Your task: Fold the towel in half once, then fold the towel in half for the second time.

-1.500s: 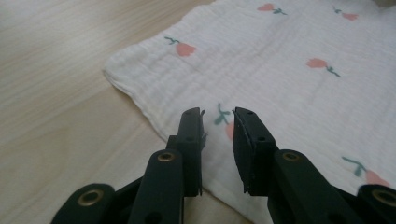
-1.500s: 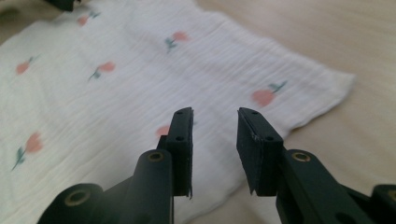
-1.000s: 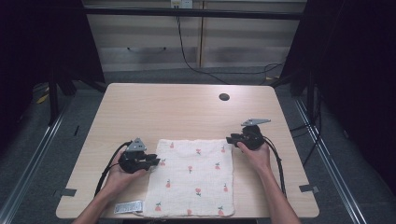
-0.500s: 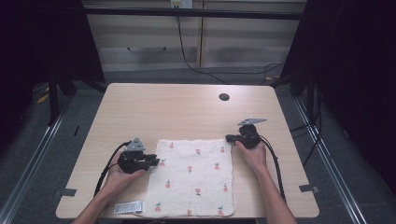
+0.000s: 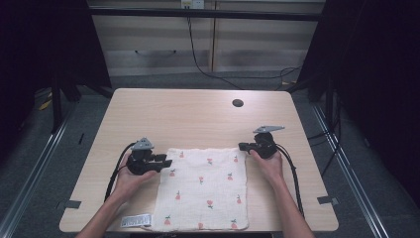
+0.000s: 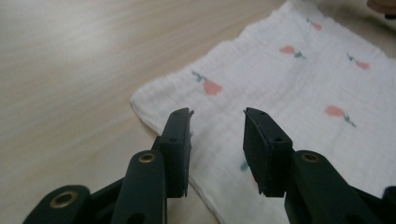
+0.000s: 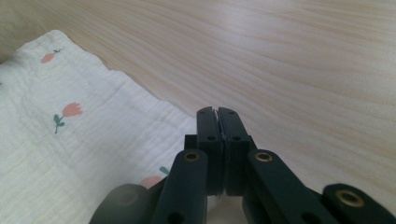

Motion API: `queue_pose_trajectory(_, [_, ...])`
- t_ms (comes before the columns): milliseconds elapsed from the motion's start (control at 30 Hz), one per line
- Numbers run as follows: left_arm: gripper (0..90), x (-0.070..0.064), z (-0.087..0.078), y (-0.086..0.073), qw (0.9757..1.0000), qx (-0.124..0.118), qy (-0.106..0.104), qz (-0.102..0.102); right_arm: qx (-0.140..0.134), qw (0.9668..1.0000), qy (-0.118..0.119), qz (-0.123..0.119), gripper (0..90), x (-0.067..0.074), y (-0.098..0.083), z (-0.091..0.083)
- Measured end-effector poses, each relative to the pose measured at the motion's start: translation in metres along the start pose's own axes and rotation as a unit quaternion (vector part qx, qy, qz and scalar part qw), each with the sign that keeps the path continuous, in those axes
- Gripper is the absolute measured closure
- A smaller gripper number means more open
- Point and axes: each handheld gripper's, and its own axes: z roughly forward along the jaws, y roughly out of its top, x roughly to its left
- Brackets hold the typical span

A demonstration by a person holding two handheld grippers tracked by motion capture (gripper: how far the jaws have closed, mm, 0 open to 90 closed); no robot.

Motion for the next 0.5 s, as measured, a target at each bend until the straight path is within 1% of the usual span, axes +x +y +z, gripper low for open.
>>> queue_pose_trajectory(33, [60.6,0.001,0.001,0.005,1.0,0.002,0.004,0.003,0.0,1.0,0.0,0.0,88.9,0.0,0.0,0.0])
queue_pose_trajectory(67, [59.1,0.006,0.001,0.01,0.9999,-0.007,-0.005,-0.011,-0.001,1.0,0.002,0.001,88.9,0.0,0.0,-0.002])
queue_pose_trajectory(133, [58.8,0.008,0.001,0.013,0.9999,-0.008,-0.003,-0.01,-0.001,1.0,0.001,0.002,88.9,0.0,0.0,-0.003])
queue_pose_trajectory(167, [58.8,0.01,0.001,0.015,0.9999,-0.012,0.008,-0.007,-0.004,1.0,0.002,0.001,88.9,-0.001,0.0,-0.003])
queue_pose_trajectory(200, [58.8,0.013,0.001,0.017,0.9997,-0.017,0.007,-0.016,-0.005,1.0,0.004,0.002,88.9,-0.001,-0.001,-0.004])
queue_pose_trajectory(233, [58.9,0.018,0.004,0.021,0.9996,-0.013,0.021,-0.01,-0.005,1.0,0.004,0.002,88.9,0.0,-0.001,-0.004])
queue_pose_trajectory(267, [59.2,0.018,0.004,0.021,0.9996,-0.013,0.021,-0.01,-0.005,1.0,0.004,0.002,88.9,0.0,-0.001,-0.004])
queue_pose_trajectory(300, [59.2,0.021,0.005,0.023,0.9995,-0.018,0.025,-0.012,-0.005,1.0,0.005,0.002,88.9,0.0,-0.001,-0.005])
queue_pose_trajectory(333, [59.8,0.023,0.007,0.024,0.9994,-0.017,0.027,-0.014,-0.005,1.0,0.007,-0.001,88.8,0.001,-0.001,-0.005])
queue_pose_trajectory(367, [60.0,0.027,0.012,0.025,0.9991,-0.008,0.04,-0.014,-0.003,1.0,0.007,0.001,88.9,0.001,-0.002,-0.006])
queue_pose_trajectory(400, [60.2,0.029,0.015,0.025,0.9991,-0.008,0.037,-0.019,-0.004,1.0,0.009,0.0,88.9,0.001,-0.002,-0.005])
queue_pose_trajectory(433, [60.2,0.029,0.015,0.025,0.9991,-0.008,0.037,-0.019,-0.003,1.0,0.008,0.001,88.9,0.002,-0.002,-0.005])
queue_pose_trajectory(467, [60.6,0.03,0.018,0.024,0.9991,-0.003,0.038,-0.019,0.0,1.0,0.008,0.001,88.9,0.002,-0.003,-0.004])
queue_pose_trajectory(500, [61.0,0.03,0.021,0.024,0.999,0.005,0.043,-0.013,0.0,1.0,0.008,0.001,88.9,0.002,-0.003,-0.004])
